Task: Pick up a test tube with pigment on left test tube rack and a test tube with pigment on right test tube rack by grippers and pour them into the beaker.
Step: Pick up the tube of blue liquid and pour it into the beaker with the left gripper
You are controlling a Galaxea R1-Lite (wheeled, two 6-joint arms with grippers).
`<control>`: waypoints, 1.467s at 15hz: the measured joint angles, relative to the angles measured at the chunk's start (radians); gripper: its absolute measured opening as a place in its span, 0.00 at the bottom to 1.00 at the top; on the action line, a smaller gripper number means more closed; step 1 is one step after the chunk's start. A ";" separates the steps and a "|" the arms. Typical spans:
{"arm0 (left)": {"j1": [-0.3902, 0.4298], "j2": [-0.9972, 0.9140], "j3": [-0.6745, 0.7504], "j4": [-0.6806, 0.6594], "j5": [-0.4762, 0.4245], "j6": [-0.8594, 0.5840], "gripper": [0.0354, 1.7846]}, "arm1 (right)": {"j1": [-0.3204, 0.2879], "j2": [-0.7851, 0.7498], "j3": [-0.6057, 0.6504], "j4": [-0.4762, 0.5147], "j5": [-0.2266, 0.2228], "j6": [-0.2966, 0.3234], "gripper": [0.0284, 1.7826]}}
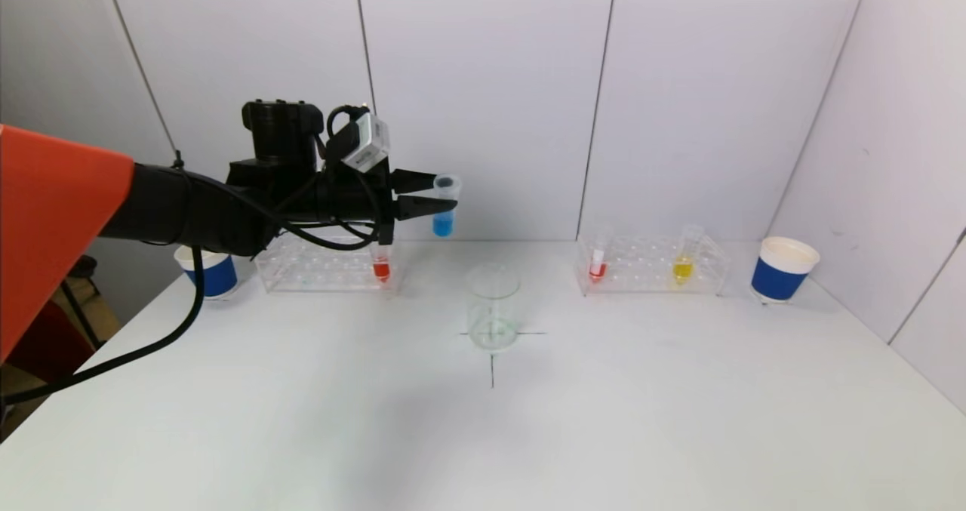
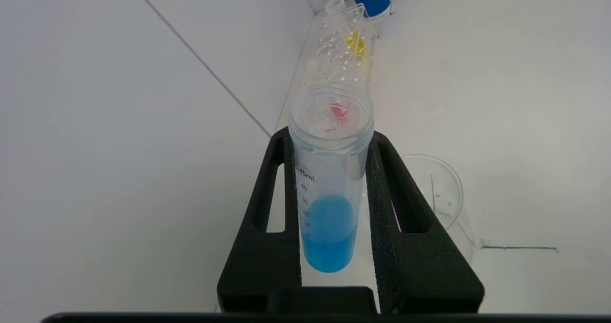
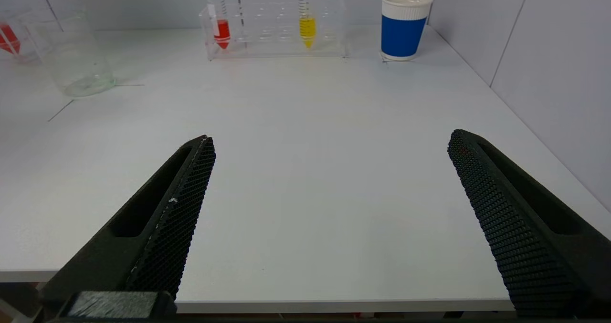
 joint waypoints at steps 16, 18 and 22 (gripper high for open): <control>-0.032 0.166 -0.107 0.095 0.078 0.525 0.23 | 0.000 0.000 0.000 0.000 0.000 0.000 0.99; -0.034 0.172 -0.119 0.095 0.097 0.568 0.23 | 0.000 0.000 0.000 0.000 0.000 0.000 0.99; -0.054 0.183 -0.132 0.095 0.115 0.635 0.23 | 0.000 0.000 0.000 0.000 0.000 0.000 0.99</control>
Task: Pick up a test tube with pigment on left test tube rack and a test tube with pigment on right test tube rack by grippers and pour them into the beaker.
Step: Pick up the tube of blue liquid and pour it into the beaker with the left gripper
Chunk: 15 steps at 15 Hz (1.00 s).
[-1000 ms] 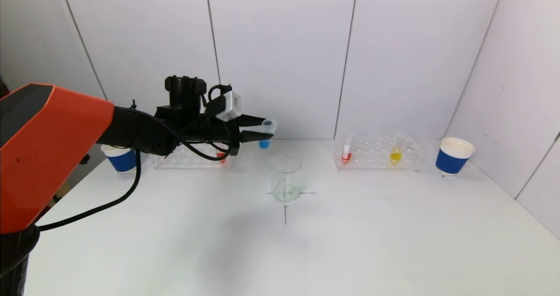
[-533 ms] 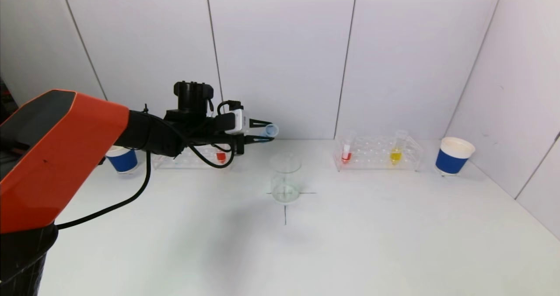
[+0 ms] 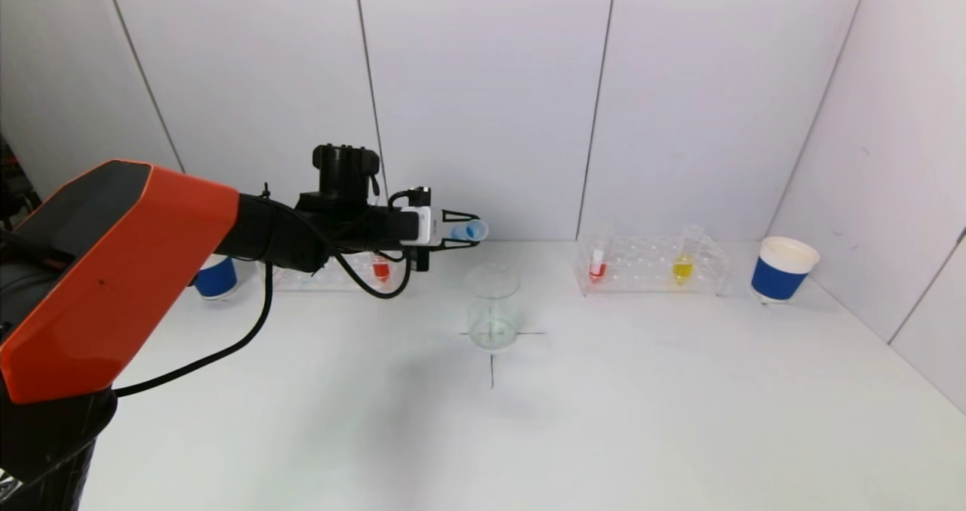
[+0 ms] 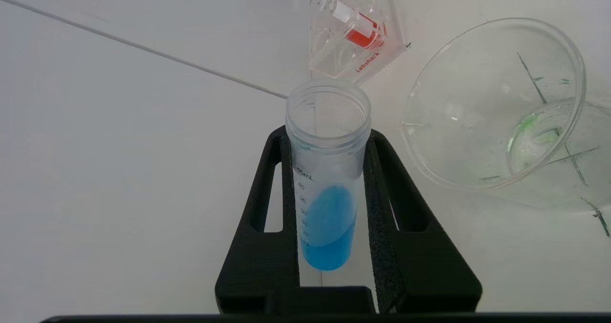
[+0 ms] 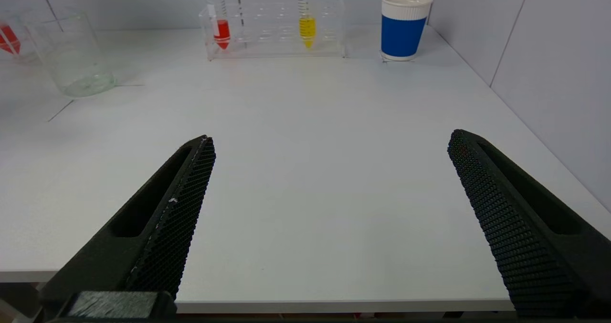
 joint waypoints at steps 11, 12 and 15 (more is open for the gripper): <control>-0.028 0.034 -0.021 0.014 0.052 0.217 0.23 | 0.000 0.000 0.000 0.000 0.000 0.000 0.99; -0.027 0.035 -0.020 0.014 0.052 0.237 0.23 | 0.000 0.000 0.000 0.000 0.000 0.000 0.99; -0.028 0.037 -0.014 0.014 0.052 0.283 0.23 | 0.000 0.000 0.000 0.000 0.000 0.000 0.99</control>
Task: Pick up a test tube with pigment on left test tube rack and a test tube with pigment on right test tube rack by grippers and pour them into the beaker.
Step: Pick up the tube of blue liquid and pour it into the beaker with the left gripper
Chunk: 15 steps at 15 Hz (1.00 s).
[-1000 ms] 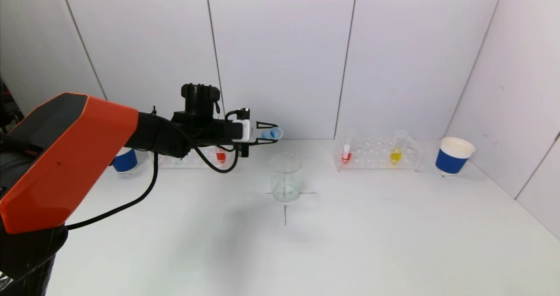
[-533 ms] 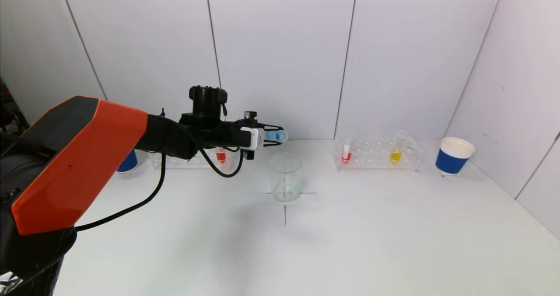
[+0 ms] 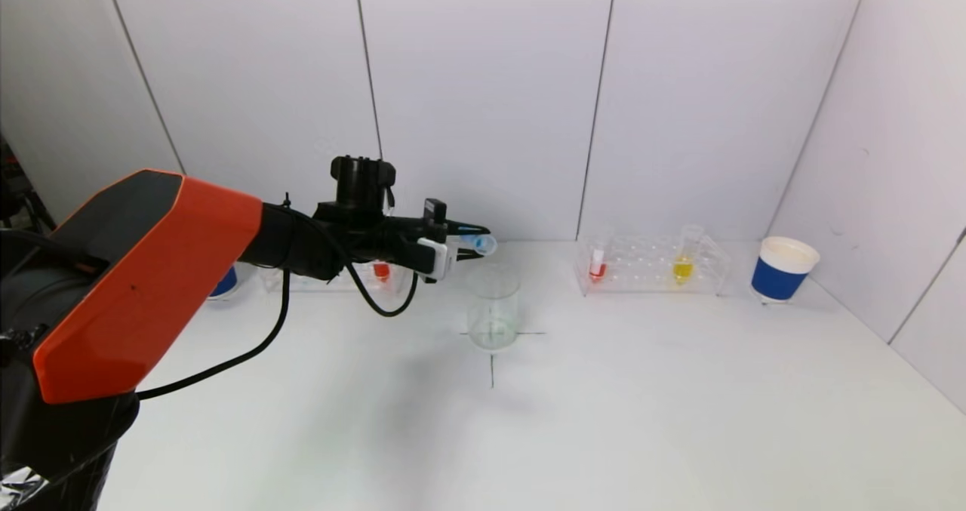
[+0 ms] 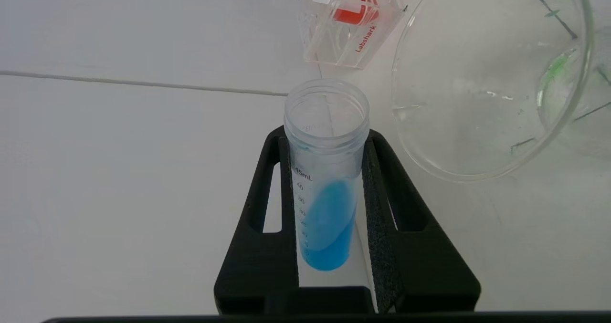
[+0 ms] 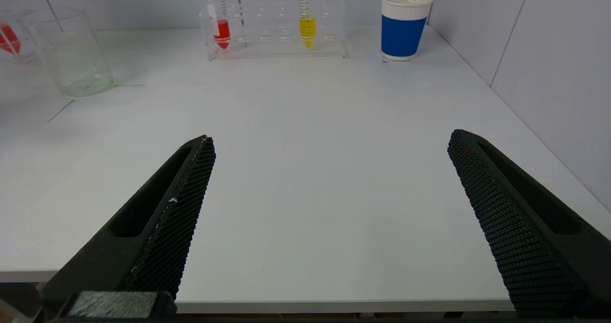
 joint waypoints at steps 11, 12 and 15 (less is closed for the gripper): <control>0.002 -0.001 0.014 -0.001 0.016 0.119 0.23 | 0.000 0.000 0.000 0.000 0.000 0.000 0.99; 0.003 -0.001 0.014 -0.002 0.022 0.142 0.23 | 0.000 0.000 0.000 0.000 0.000 0.000 0.99; 0.004 -0.003 0.016 -0.002 0.034 0.196 0.23 | 0.000 0.000 0.000 0.000 0.000 0.000 0.99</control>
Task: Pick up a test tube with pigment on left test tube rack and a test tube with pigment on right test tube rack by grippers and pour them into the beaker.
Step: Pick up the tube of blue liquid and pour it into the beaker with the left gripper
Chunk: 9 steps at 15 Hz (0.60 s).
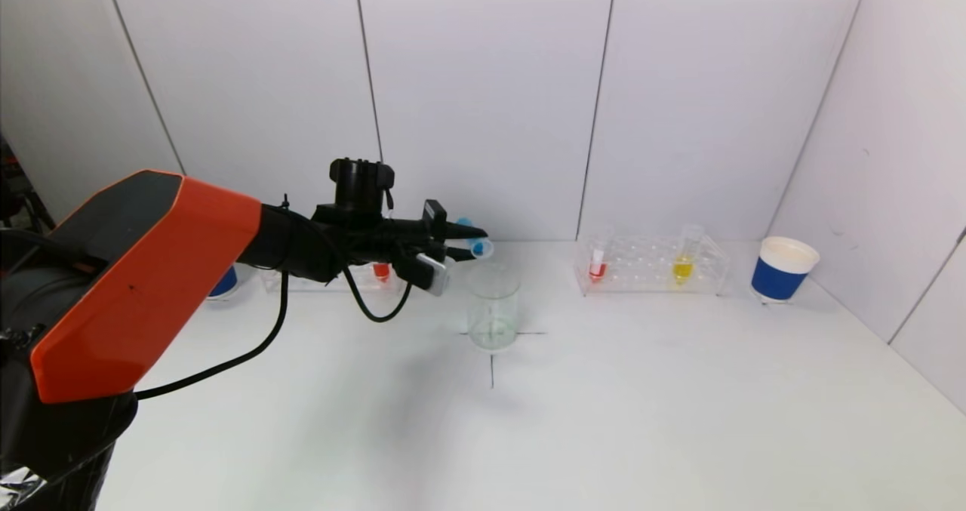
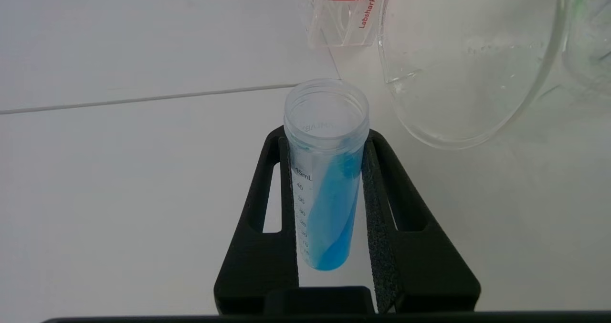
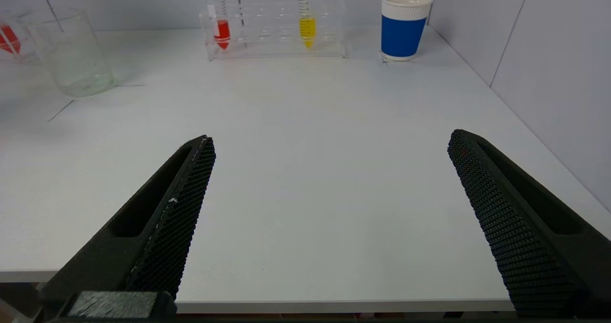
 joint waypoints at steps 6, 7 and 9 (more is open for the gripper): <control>0.001 -0.010 0.007 -0.001 0.016 0.062 0.23 | 0.000 0.000 0.000 0.000 0.000 0.000 0.99; 0.000 -0.013 0.009 -0.003 0.022 0.064 0.23 | 0.000 0.000 0.000 0.000 0.000 0.000 0.99; -0.002 -0.020 0.012 -0.004 0.024 0.071 0.23 | 0.000 0.000 0.000 0.000 0.000 0.000 0.99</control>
